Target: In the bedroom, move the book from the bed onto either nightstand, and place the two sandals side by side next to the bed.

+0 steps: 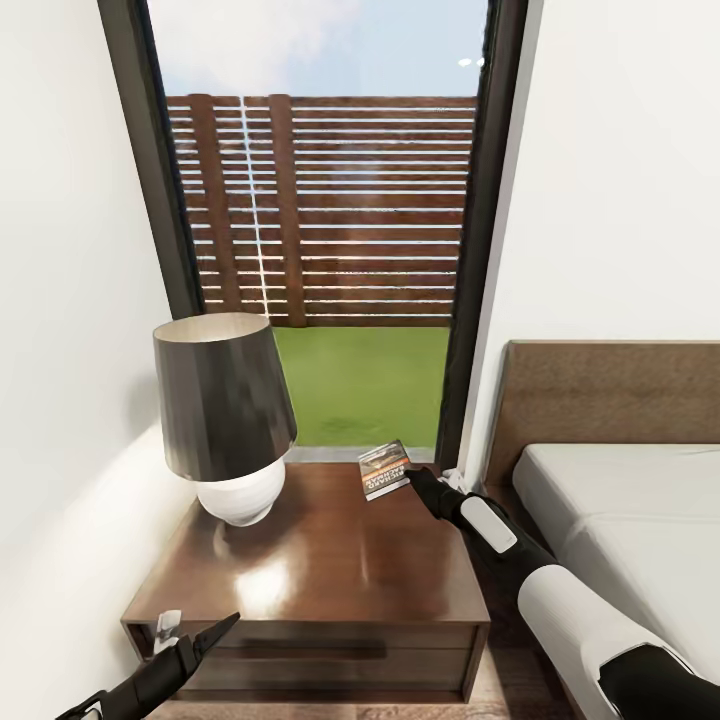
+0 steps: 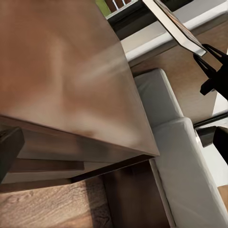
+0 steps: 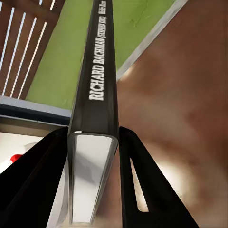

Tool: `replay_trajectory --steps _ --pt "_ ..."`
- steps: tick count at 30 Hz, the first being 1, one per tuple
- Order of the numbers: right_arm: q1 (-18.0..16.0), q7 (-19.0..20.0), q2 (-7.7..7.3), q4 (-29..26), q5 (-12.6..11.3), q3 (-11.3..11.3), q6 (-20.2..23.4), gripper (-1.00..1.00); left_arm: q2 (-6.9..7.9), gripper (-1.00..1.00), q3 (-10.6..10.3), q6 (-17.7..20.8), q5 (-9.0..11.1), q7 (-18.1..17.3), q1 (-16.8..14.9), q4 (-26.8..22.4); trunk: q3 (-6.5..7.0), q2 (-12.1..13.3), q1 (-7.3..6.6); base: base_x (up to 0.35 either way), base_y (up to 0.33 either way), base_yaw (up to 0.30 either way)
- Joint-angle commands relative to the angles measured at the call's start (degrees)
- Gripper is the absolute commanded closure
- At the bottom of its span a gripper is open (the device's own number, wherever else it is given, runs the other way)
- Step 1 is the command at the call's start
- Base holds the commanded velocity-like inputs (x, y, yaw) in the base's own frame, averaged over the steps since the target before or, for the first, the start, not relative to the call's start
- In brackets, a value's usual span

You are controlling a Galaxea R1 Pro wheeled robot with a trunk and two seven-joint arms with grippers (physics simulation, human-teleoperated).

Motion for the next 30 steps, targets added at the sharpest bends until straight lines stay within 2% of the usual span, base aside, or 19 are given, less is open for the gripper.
replay_trajectory --steps 1,16,23,30 --pt "0.0 0.0 -0.03 0.0 -0.1 0.2 0.1 1.0 0.01 -1.0 0.4 0.5 -0.4 -0.2 0.0 0.0 -0.06 0.0 -0.01 0.005 0.002 0.0" --pt "0.0 -0.2 -0.03 0.1 0.0 -0.1 0.0 1.0 0.29 -1.0 0.4 0.5 -0.3 -0.5 0.0 0.0 -0.06 0.0 -0.01 0.001 0.0 0.0" --pt "-0.1 -2.8 0.08 1.9 0.1 0.1 0.1 1.0 0.39 -1.0 0.5 0.5 -0.3 -0.5 0.0 0.0 -0.06 0.0 -0.01 0.0 0.0 0.0" --pt "-0.1 -4.0 1.13 3.2 0.4 0.4 0.2 1.0 0.65 -1.0 0.5 0.6 -0.2 -0.6 0.0 0.0 -0.06 0.0 -0.01 0.0 0.0 0.0"
